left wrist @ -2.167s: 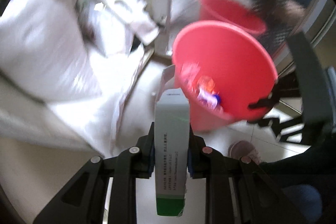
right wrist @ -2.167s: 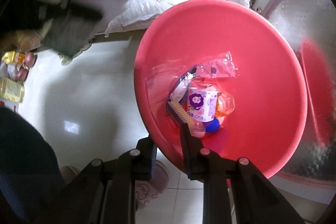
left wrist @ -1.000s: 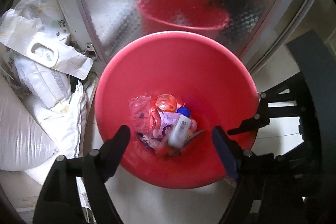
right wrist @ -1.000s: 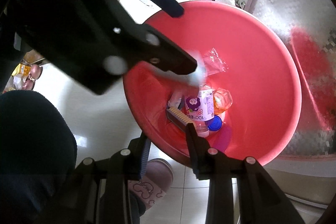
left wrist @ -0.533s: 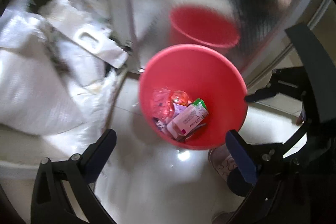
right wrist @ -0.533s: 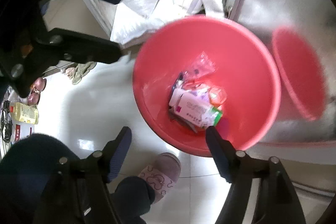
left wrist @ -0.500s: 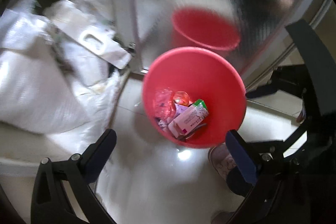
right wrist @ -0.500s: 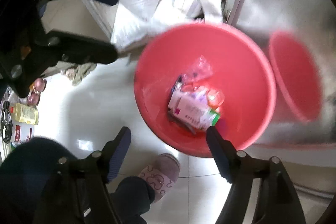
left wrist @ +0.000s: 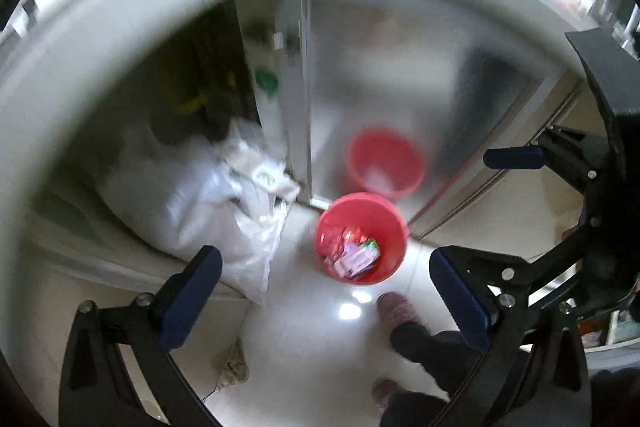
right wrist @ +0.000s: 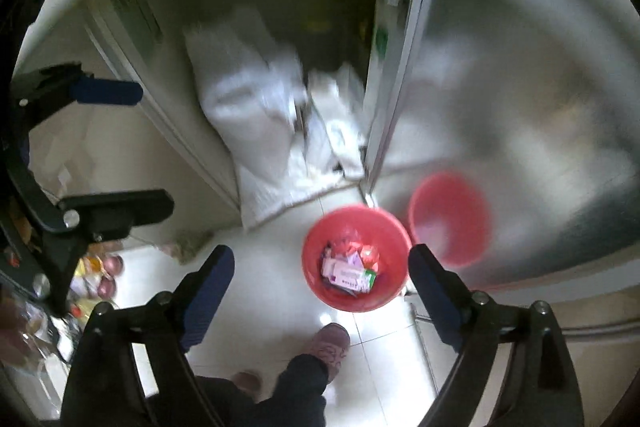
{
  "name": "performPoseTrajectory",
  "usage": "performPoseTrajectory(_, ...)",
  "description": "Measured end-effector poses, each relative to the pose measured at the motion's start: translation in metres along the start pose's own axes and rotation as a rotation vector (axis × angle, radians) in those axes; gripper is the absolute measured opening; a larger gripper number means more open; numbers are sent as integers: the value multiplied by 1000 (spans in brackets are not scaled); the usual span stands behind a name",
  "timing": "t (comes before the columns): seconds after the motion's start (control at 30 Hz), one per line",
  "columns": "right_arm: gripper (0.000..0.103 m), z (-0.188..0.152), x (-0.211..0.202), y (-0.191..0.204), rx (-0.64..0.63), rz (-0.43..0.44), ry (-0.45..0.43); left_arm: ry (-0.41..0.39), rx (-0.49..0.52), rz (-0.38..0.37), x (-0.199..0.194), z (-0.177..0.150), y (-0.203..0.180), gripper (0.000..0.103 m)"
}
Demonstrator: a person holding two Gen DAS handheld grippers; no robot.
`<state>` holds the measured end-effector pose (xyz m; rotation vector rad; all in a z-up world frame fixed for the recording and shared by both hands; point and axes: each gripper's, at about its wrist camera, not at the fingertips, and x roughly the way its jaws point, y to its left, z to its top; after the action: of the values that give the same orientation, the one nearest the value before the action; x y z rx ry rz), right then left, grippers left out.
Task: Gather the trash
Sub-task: 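Raise both tools from the bin back over the counter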
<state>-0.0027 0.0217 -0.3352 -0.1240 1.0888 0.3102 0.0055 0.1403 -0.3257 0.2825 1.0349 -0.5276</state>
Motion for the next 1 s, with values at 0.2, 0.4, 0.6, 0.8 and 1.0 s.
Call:
performPoseTrajectory(0.2,100,44,-127,4,83,-68,-125,-110,-45,28,-119,47,2,103)
performPoseTrajectory(0.4,102,78,-231,-7,135,-123,-160,-184,-61,22,-200,94,-6,103)
performPoseTrajectory(0.6,102,107,-277,-26,150,-180,-236,-266,-58,1,-246,142,-14,103)
performPoseTrajectory(0.8,102,134,-288,-62,220,-188,-316,-294,5,31,-242,203,-25,103)
performPoseTrajectory(1.0,102,171,-280,-115,226,-184,-313,-288,-2,37,-206,276,-29,103)
